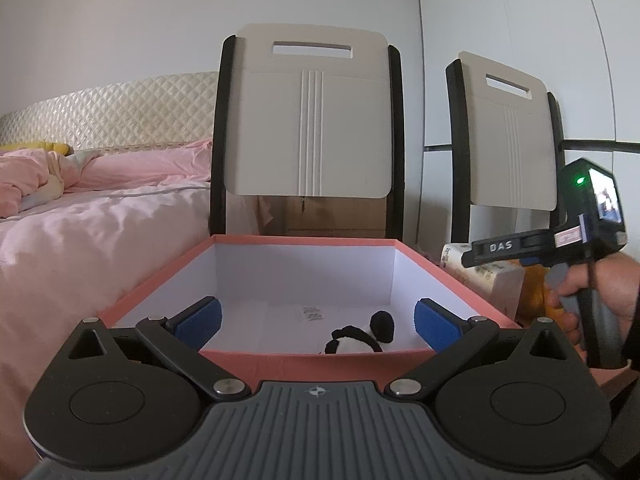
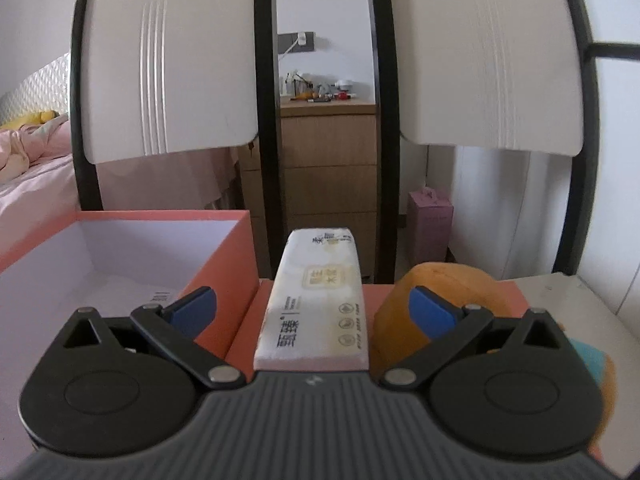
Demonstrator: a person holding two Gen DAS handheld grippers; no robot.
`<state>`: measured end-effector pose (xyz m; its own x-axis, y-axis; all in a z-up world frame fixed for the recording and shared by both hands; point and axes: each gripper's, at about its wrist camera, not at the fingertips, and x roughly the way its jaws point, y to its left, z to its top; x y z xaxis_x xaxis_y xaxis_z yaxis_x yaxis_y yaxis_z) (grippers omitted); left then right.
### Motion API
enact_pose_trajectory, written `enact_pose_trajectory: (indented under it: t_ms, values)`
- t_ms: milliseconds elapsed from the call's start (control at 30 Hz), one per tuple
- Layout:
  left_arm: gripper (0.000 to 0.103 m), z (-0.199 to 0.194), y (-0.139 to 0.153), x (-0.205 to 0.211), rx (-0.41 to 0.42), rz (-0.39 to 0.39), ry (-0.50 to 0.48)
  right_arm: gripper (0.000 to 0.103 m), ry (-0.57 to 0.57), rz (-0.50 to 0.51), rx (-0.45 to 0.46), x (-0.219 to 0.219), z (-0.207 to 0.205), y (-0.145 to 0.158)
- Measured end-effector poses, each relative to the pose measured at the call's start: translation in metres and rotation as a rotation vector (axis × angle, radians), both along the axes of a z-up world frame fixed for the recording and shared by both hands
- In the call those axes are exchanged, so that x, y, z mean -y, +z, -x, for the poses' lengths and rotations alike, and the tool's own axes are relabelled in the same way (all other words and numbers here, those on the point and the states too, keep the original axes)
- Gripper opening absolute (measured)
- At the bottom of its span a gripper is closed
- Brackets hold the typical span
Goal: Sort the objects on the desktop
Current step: 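Reach the right gripper to the white tissue pack and close on it, then carry the tissue pack with the right gripper and release it into the box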
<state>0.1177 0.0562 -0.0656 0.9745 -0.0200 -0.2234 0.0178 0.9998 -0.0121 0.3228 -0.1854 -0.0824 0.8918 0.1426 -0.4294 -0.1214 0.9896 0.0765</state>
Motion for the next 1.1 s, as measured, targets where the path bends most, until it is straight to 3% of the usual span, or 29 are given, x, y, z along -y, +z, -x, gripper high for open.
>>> enact_pose_trajectory:
  t_ms: [267,333,433,633,967,1100]
  values:
    - [0.103,0.001,-0.001,-0.002,-0.003,0.01,-0.003,0.081,0.0,-0.026,-0.074,-0.003,-0.023,-0.024]
    - [0.103,0.002,-0.001,-0.003,-0.002,0.014,-0.004,0.068,-0.01,-0.047,-0.092,-0.001,-0.027,-0.027]
    - [0.103,0.002,-0.001,-0.002,-0.001,0.016,-0.007,0.06,-0.005,-0.06,-0.087,0.003,-0.028,-0.029]
    - [0.103,0.002,-0.001,-0.002,-0.001,0.014,-0.009,0.057,0.003,-0.115,-0.074,0.01,-0.019,-0.022]
    - [0.103,0.001,0.0,-0.005,0.0,0.03,-0.005,0.057,0.026,-0.104,0.056,0.003,0.005,0.028]
    - [0.103,0.001,0.0,-0.007,0.002,0.038,0.0,0.057,0.092,0.009,0.152,-0.024,0.011,0.06]
